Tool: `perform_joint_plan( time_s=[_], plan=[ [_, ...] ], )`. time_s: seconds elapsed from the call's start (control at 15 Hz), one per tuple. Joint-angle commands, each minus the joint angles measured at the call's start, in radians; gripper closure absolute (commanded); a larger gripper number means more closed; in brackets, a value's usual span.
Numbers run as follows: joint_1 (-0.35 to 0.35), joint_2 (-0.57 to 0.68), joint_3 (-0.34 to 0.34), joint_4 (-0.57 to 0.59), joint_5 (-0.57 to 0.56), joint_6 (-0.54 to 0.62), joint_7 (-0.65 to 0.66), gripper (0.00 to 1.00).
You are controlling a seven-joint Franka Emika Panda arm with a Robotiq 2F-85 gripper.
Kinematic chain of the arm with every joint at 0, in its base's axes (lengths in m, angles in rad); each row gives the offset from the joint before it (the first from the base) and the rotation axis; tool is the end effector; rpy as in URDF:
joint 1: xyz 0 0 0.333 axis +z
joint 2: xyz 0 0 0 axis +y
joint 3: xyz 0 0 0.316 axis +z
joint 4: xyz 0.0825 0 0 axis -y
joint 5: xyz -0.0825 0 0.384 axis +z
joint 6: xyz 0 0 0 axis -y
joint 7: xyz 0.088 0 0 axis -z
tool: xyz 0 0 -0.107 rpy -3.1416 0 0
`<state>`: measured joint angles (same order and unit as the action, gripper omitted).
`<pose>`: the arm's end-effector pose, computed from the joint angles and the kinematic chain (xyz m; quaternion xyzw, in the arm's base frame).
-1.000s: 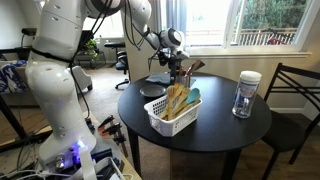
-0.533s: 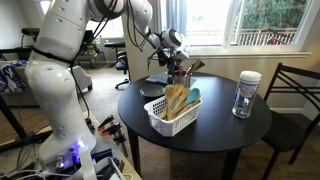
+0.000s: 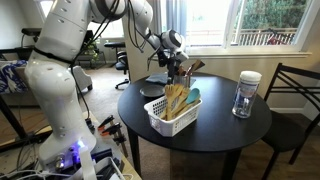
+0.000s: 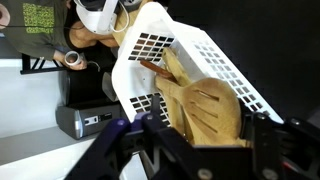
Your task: Put one wooden spoon from the basket in the silver holder.
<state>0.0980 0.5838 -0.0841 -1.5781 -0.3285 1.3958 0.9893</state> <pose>0.6017 -0.0249 0.2758 0.8197 -0.3992 -0.2338 0.3377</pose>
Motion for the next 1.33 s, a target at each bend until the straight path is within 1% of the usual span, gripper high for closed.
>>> perform_joint_plan(
  time_s=[0.0,0.27,0.33,0.4,0.53,0.67,0.73,1.07,1.27],
  plan=[
    [0.008,0.000,-0.005,0.005,-0.018,0.003,-0.021,0.61],
    [0.009,-0.003,-0.004,0.006,-0.016,0.011,-0.020,0.87],
    [0.010,-0.004,-0.004,0.007,-0.017,0.011,-0.020,0.91],
    [0.010,-0.007,-0.004,0.008,-0.018,0.010,-0.021,0.93],
    [0.016,-0.014,-0.008,0.015,-0.032,-0.011,-0.018,0.95],
    [0.024,-0.036,-0.011,0.034,-0.064,-0.049,-0.029,0.92],
    [0.029,-0.050,-0.012,0.048,-0.084,-0.071,-0.035,0.92],
    [0.053,-0.101,-0.009,0.189,-0.185,-0.232,-0.060,0.92],
    [0.060,-0.120,-0.003,0.263,-0.219,-0.293,-0.072,0.92]
  ],
)
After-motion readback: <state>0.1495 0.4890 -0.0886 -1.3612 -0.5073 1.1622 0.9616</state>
